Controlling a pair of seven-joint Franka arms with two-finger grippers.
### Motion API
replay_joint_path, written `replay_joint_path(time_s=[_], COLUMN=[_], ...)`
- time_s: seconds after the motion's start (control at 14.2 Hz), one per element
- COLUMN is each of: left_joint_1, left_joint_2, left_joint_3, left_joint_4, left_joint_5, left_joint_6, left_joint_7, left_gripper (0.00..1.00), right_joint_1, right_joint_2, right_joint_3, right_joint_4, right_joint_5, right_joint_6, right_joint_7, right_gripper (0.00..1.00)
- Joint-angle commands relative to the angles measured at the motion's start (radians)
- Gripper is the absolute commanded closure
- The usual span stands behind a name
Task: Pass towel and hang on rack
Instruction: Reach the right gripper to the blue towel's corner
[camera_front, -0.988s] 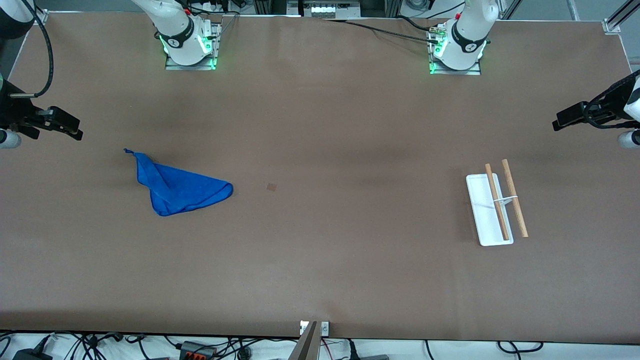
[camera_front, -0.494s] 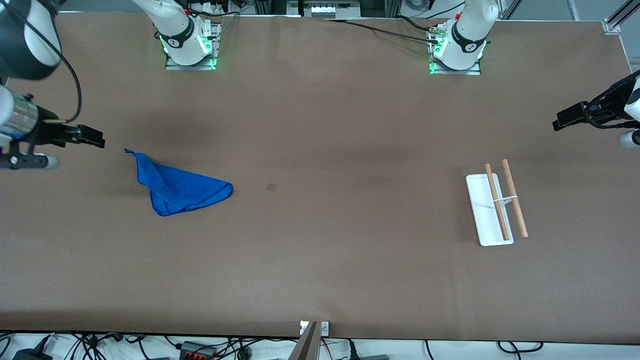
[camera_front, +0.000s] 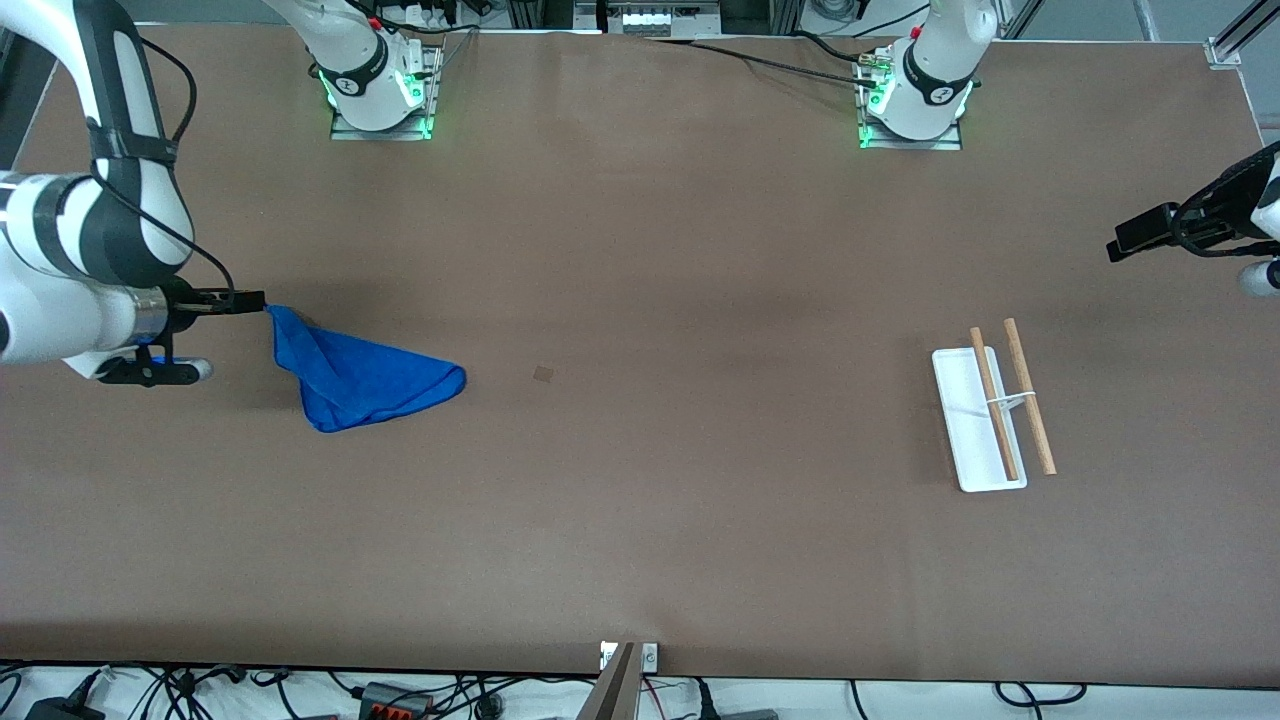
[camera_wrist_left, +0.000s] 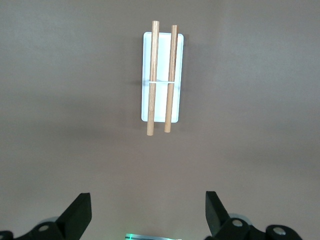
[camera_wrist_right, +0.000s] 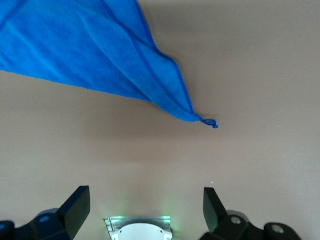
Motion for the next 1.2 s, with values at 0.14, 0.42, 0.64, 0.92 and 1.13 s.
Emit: replay_joint_path(time_s=[0.14, 0.42, 0.64, 0.92, 1.13], left_joint_1=[0.003, 0.003, 0.003, 0.003, 0.003], left_joint_2=[0.037, 0.037, 0.037, 0.037, 0.040], left_joint_3=[0.001, 0.001, 0.001, 0.003, 0.003], left_joint_4=[0.059, 0.060, 0.060, 0.060, 0.060], left_joint_5=[0.000, 0.000, -0.002, -0.003, -0.003], left_joint_6=[-0.017, -0.015, -0.015, -0.015, -0.015], left_joint_7=[0.018, 0.018, 0.018, 0.018, 0.018], left_gripper=[0.00, 0.00, 0.00, 0.00, 0.00], right_joint_1=[-0.048, -0.072, -0.079, -0.085, -0.111], right_joint_2=[0.117, 0.188, 0.194, 0.193, 0.194], right_joint_3=[0.004, 0.005, 0.005, 0.004, 0.004], right_joint_4=[0.014, 0.003, -0.063, -0.165, -0.212], right_joint_5=[-0.007, -0.004, -0.004, -0.007, -0.008], right_joint_6=[-0.003, 0.011, 0.051, 0.141, 0.201], right_joint_7=[-0.117, -0.228, -0.250, -0.289, -0.334], right_gripper=[0.00, 0.00, 0.00, 0.00, 0.00])
